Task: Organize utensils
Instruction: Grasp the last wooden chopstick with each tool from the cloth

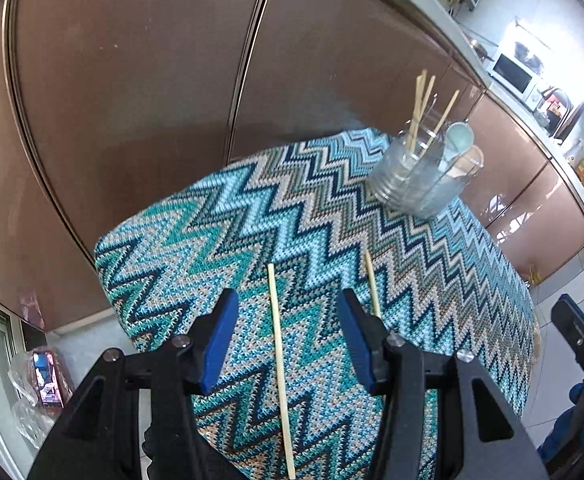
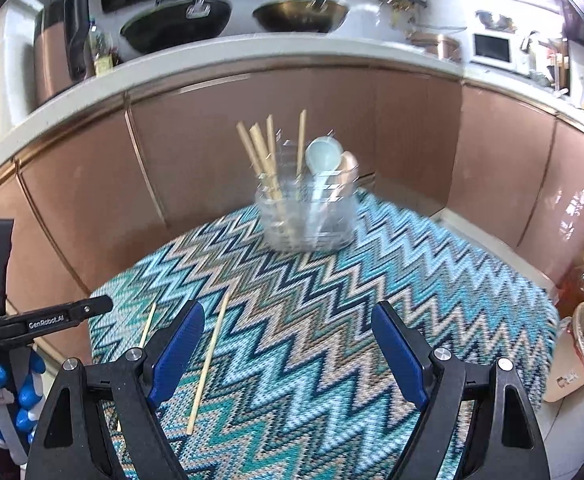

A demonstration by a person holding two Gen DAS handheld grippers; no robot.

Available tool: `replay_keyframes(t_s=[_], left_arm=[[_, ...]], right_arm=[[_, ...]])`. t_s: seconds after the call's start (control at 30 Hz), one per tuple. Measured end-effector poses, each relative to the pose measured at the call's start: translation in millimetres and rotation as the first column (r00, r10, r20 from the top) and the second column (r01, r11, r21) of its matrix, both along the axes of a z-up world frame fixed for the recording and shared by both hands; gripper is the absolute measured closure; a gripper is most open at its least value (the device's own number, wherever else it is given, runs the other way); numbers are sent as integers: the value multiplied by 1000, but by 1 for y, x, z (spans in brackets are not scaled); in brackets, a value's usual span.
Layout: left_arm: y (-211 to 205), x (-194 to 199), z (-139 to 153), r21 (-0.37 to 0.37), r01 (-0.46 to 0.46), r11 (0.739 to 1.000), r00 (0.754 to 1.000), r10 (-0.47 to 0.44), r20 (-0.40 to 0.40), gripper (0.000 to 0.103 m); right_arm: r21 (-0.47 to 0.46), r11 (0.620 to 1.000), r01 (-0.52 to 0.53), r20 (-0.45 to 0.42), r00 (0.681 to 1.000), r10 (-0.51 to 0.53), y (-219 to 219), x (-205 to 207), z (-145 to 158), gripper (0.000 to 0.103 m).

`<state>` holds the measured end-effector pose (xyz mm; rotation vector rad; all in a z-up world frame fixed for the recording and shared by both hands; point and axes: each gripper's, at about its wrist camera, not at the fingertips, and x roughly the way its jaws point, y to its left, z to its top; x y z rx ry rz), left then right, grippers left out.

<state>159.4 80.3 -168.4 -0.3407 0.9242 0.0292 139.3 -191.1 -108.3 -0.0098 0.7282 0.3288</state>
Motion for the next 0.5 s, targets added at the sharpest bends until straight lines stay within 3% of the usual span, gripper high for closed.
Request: replay_keyframes(t_s=[0.23, 0.33, 0.5], left_arm=[[9, 20, -20, -64, 37, 997, 994, -43, -100, 54], [17, 31, -33, -141, 51, 989, 983, -75, -168, 54], [19, 47, -41, -192, 80, 978, 967, -122, -224, 55]], right_arm=[[-8, 995, -95, -128, 987, 93, 30, 33, -22, 25], [7, 990, -142, -216, 966, 140, 44, 53, -37, 32], [46, 978, -203, -339, 918, 206, 67, 83, -61, 46]])
